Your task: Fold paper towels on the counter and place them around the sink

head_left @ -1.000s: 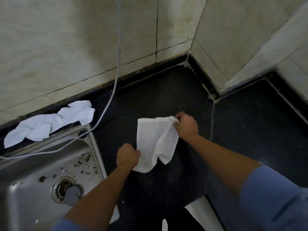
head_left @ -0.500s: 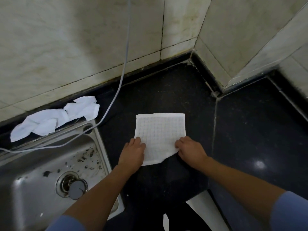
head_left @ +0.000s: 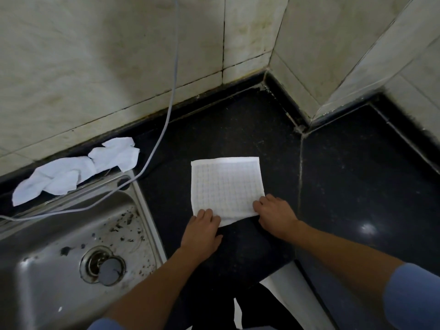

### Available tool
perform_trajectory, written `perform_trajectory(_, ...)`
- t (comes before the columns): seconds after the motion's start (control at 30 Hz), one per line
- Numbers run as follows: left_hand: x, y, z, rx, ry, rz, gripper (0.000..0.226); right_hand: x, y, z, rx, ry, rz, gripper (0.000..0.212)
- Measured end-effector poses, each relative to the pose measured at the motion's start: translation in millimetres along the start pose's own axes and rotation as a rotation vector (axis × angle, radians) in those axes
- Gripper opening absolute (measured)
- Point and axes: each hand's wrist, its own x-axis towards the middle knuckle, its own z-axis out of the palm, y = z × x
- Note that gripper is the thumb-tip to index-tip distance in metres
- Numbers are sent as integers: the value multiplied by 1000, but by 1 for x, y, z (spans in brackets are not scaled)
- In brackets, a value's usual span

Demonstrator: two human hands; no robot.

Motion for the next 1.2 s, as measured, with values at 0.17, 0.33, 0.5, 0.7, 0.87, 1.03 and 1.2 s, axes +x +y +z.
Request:
perform_trajectory(0.17,1,6,0,44,-15,-35,38,-17,7,9,40,48,-53,31)
perform_trajectory(0.33,-11,5,3,89,-74,7,18,-33,13,16,121,-9,-113,7)
perform_trajectory(0.5,-20,4,3,128,-84,43,25,-46,27,-7,370,-149,-31,25)
perform_trajectory(0.7,0,-5,-31,-142,11,-2,9,-23,55,-30,631,-184,206,16)
perform_trajectory(0.87,48,-28,-78,-577,131,-305,12,21,73,-39,646,-72,384,16)
perform_trajectory(1.03,97,-54,-84,-601,206,-452,7,61,79,-41,595,-62,537,18)
perform_trajectory(1.2,125,-62,-70,-565,190,-519,8,83,82,-33,489,-109,582,22)
